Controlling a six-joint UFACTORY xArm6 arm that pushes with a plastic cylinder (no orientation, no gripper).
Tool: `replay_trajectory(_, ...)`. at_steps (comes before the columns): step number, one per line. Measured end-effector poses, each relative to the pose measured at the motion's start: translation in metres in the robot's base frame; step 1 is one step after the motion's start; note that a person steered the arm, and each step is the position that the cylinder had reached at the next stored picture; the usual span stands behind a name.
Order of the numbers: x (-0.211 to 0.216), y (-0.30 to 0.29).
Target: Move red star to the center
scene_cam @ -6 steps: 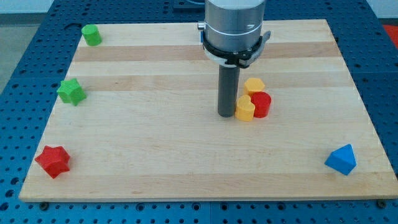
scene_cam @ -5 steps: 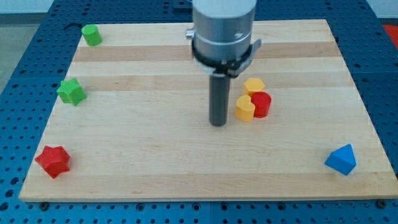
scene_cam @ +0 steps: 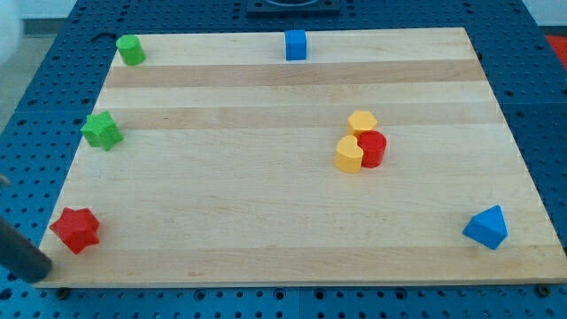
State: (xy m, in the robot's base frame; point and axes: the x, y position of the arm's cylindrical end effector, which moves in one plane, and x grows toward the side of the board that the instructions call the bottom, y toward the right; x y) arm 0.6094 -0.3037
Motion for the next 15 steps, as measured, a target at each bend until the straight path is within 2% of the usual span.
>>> replay_trajectory(1,-0.018,-0.001)
replay_trajectory(2,-0.042,0.037)
replay_trajectory(3,-0.085,0.078)
replay_trajectory(4,-0.115,0.099)
replay_trajectory(6,-0.096,0.000)
replay_trajectory(7,-0.077,0.001)
replay_trajectory(8,-0.060,0.038)
replay_trajectory(9,-0.072,0.085)
replay_trajectory(10,-0.110,0.130)
replay_trajectory(11,-0.112,0.125)
replay_trajectory(13,-0.059,0.049)
replay_trajectory(14,-0.046,0.074)
replay_trajectory(15,-0.079,0.127)
